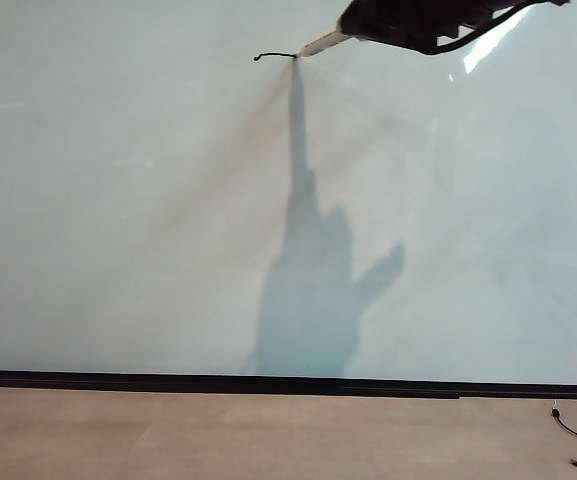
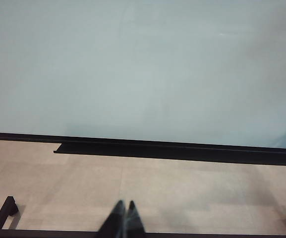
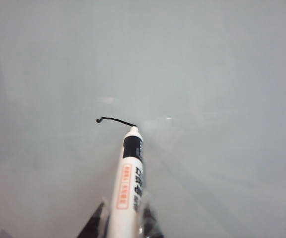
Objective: Pick up the pen on the shelf to the right of the whiteboard and write the letter Z.
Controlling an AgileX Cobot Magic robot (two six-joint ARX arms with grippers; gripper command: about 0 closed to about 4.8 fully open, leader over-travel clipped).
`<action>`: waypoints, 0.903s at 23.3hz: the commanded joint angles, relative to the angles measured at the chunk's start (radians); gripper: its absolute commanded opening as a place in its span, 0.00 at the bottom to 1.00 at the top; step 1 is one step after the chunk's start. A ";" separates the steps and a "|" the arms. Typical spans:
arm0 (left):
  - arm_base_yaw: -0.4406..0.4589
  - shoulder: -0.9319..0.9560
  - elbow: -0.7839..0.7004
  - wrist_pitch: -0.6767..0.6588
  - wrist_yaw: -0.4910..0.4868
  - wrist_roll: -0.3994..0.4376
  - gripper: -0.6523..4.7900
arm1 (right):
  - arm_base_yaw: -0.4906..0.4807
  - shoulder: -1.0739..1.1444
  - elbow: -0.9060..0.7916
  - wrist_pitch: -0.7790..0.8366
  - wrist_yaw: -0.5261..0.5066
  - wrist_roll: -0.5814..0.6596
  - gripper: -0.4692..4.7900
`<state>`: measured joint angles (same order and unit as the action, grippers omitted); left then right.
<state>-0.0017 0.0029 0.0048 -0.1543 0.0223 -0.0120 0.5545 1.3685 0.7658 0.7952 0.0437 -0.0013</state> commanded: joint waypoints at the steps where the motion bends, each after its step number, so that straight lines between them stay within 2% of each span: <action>1: 0.000 0.000 0.002 0.005 0.000 0.004 0.11 | -0.022 -0.020 -0.016 0.009 0.056 -0.003 0.08; 16: 0.000 0.000 0.002 0.005 0.000 0.004 0.11 | -0.051 -0.068 -0.042 -0.007 0.070 -0.011 0.08; 21: 0.000 0.000 0.002 0.005 0.000 0.004 0.11 | -0.032 -0.068 -0.043 -0.008 -0.005 -0.011 0.08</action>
<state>-0.0017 0.0029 0.0048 -0.1543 0.0223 -0.0120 0.5140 1.3045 0.7216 0.7776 0.0326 -0.0093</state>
